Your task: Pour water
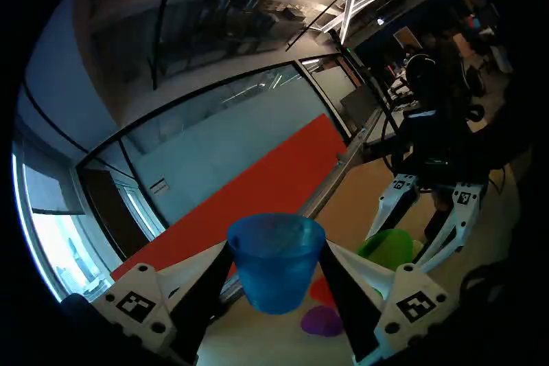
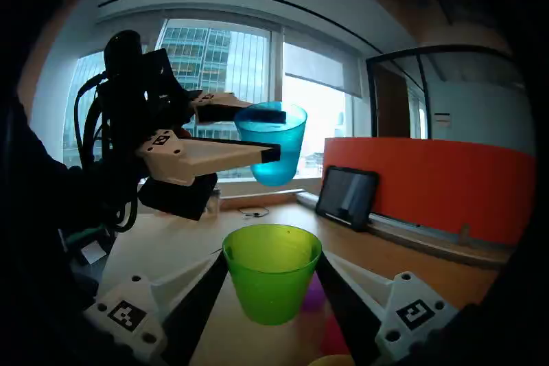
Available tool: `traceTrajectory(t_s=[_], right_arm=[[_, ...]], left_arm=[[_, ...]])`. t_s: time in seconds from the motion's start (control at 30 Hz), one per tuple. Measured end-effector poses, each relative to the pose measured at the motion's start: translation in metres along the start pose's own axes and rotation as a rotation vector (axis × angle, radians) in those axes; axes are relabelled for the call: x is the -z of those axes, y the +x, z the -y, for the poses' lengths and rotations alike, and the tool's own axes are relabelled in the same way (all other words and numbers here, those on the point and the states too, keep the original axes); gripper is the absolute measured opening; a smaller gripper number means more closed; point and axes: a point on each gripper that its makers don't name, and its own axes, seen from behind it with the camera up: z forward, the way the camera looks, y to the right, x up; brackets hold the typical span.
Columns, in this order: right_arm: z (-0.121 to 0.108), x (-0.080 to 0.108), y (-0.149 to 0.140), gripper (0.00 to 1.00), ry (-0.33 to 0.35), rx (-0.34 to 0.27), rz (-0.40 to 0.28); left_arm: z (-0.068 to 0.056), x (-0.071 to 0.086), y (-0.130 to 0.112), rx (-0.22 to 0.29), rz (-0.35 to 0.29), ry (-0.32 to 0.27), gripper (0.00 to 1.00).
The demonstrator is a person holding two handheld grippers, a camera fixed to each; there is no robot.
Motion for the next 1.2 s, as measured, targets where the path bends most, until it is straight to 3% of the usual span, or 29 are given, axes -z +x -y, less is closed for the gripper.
traceTrajectory(t_s=[0.57, 1.2], right_arm=[[0.003, -0.007, -0.001, 0.91, 0.013, -0.001, 0.0], [0.002, -0.005, -0.001, 0.91, 0.013, -0.007, -0.005]], left_arm=[[-0.002, -0.004, 0.019, -0.204, -0.015, 0.028, 0.86], [0.004, -0.01, 0.03, -0.391, -0.029, 0.07, 0.86]])
